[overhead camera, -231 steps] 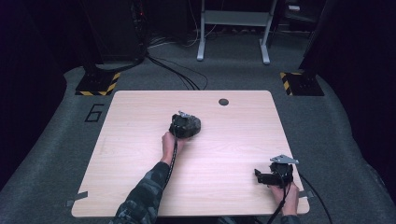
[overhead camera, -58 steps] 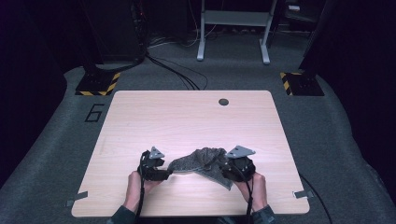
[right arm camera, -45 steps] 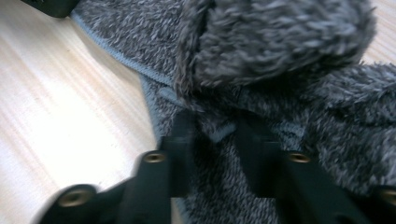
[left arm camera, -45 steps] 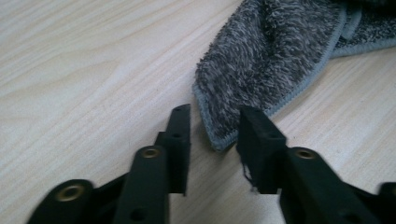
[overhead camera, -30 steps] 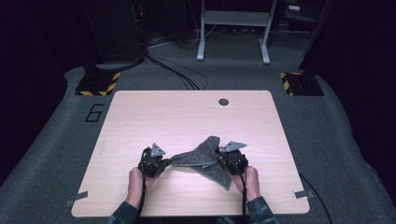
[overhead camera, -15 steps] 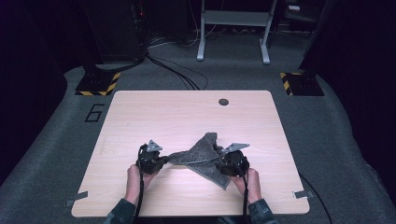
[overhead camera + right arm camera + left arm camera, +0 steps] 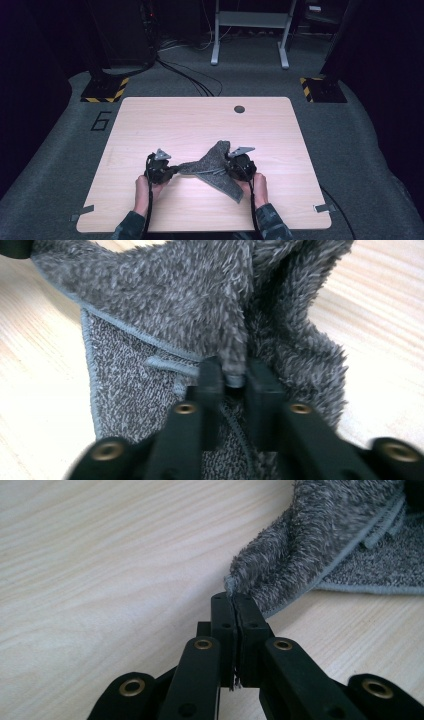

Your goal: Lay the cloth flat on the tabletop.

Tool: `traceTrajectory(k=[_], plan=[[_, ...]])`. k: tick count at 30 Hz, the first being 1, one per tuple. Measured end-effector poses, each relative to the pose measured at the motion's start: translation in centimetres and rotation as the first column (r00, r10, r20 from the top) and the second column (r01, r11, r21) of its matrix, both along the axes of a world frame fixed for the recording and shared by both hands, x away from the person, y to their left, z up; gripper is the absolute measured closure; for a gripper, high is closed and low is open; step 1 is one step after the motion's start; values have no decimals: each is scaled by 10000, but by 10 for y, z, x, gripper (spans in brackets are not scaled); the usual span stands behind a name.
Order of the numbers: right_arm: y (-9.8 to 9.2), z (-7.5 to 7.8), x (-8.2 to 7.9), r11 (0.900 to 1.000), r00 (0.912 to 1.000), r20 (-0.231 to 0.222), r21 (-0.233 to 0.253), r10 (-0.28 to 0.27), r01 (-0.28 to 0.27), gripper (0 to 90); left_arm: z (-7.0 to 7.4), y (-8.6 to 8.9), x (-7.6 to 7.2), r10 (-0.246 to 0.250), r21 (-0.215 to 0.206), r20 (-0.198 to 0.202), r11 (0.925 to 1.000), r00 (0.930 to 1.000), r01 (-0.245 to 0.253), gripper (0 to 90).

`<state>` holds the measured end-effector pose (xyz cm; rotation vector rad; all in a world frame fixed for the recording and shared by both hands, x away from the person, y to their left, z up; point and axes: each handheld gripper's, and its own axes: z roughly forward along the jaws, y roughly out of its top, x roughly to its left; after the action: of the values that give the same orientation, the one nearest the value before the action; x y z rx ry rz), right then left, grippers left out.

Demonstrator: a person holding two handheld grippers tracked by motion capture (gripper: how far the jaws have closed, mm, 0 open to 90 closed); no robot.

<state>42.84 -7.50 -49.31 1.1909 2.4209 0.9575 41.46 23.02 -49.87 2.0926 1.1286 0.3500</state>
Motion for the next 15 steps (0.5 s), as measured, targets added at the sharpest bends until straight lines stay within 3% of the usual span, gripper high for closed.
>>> traceTrajectory(k=[5,6,13,15], plan=[[-8,13,-2,9999,9992,408,156,-54,48,869,10,3,1,119,-342,255,9994,9996,-110,885],[-8,16,-3,9998,9987,480,173,-139,131,870,15,2,2,86,-254,426,9996,9991,-76,885],[-19,56,-9,10000,9942,1073,43,-31,27,867,48,-4,9,-55,-442,1088,9990,9941,103,886],[-24,69,-11,10000,9898,1419,34,-77,73,862,59,-7,12,-179,-548,1234,9982,9922,248,886]])
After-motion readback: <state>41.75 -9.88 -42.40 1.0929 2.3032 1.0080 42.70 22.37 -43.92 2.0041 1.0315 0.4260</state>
